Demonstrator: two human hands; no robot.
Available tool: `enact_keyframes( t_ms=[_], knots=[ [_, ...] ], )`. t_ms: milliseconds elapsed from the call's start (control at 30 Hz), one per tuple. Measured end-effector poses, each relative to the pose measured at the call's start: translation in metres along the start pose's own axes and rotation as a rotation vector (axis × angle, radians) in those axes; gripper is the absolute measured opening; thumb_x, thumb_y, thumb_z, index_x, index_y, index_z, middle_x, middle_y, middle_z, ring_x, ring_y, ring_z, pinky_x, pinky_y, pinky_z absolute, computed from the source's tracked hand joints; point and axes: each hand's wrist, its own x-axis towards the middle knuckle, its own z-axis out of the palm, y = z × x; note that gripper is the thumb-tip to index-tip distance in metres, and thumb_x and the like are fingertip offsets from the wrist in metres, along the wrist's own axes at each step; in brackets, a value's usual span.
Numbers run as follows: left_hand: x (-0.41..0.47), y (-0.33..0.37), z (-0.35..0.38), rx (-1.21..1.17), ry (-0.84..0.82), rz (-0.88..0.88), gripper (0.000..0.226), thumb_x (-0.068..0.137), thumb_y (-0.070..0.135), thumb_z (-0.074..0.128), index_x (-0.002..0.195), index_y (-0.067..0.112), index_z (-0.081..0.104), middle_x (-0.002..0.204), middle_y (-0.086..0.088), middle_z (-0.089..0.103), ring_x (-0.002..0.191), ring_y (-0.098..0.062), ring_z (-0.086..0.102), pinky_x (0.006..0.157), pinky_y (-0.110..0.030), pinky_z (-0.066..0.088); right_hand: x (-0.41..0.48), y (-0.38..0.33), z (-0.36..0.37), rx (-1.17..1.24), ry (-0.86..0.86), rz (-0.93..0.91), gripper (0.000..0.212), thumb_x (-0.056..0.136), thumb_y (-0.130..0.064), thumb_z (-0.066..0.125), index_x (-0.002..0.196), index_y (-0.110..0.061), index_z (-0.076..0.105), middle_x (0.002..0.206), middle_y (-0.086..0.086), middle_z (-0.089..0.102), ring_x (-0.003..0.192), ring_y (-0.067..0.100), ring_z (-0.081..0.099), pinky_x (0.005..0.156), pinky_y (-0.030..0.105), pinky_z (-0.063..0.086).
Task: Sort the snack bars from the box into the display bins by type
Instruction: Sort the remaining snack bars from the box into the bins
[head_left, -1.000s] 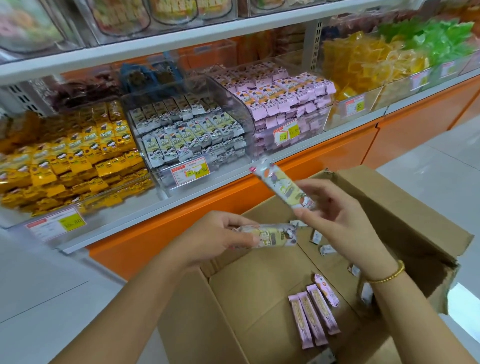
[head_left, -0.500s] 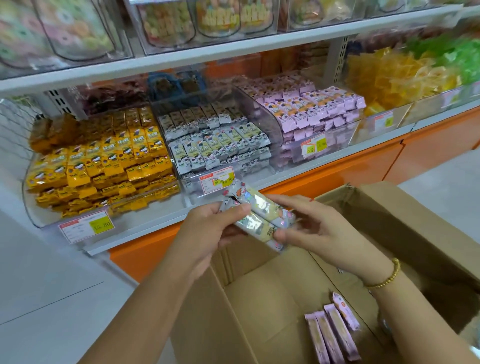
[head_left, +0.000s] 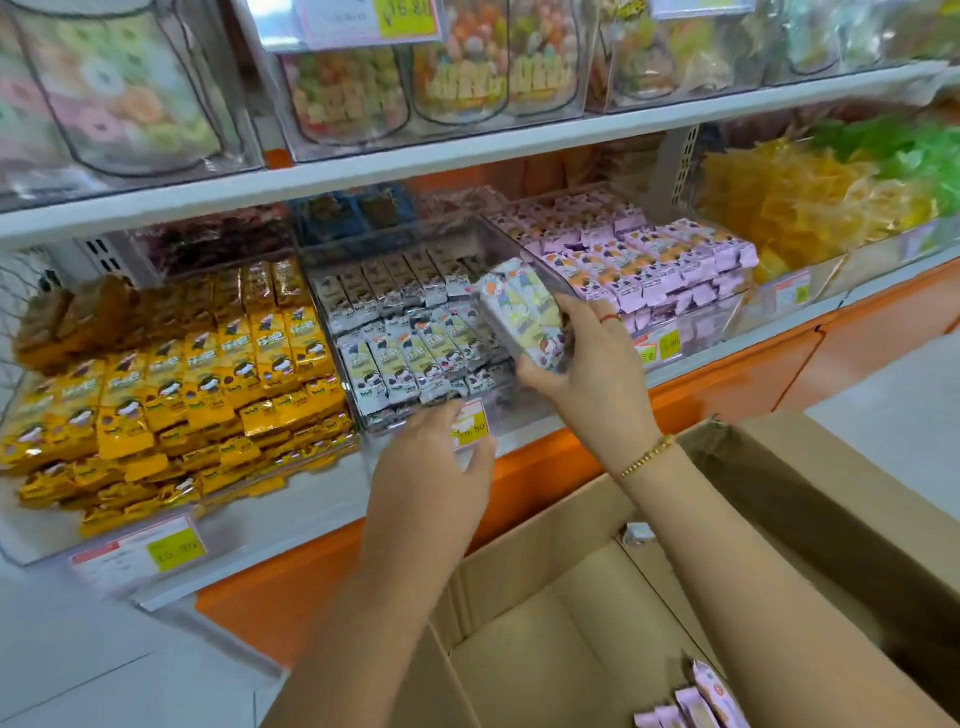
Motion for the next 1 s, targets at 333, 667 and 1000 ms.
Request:
enact_keyframes(
  t_ms=[333, 667, 1000],
  knots=[
    [0.008, -0.021, 0.01, 0.141, 0.004, 0.099, 0.055, 0.099, 0.035, 0.039, 0.15, 0.023, 0.021, 0.154, 0.012, 0.02, 0.142, -0.003, 0.01, 0.101, -0.008, -0.001, 0.131, -0.006, 0.078, -0.567, -0.148, -0.027, 0.039, 0.089, -0.033, 0.056, 0.117, -0.007, 0.054, 0.122, 0.022, 0.052, 0.119, 0.035, 0.04, 0.096, 0.04, 0.037],
    [0.011, -0.032, 0.013, 0.037, 0.031, 0.139, 0.054, 0.095, 0.023, 0.052, 0.146, 0.019, 0.035, 0.146, 0.01, 0.036, 0.136, -0.006, 0.03, 0.102, -0.012, 0.016, 0.153, 0.011, 0.106, -0.722, -0.396, -0.137, 0.052, 0.099, -0.049, 0.031, 0.117, -0.011, 0.061, 0.119, 0.02, 0.057, 0.12, 0.037, 0.042, 0.101, 0.045, 0.034],
    [0.015, -0.031, 0.015, 0.007, 0.052, 0.166, 0.051, 0.096, 0.022, 0.052, 0.145, 0.021, 0.037, 0.145, 0.011, 0.038, 0.134, -0.004, 0.031, 0.1, -0.01, 0.016, 0.167, 0.007, 0.109, -0.604, -0.607, -0.133, 0.056, 0.096, -0.01, 0.048, 0.147, -0.011, 0.025, 0.138, 0.024, 0.042, 0.126, 0.036, 0.04, 0.101, 0.041, 0.04]
  ],
)
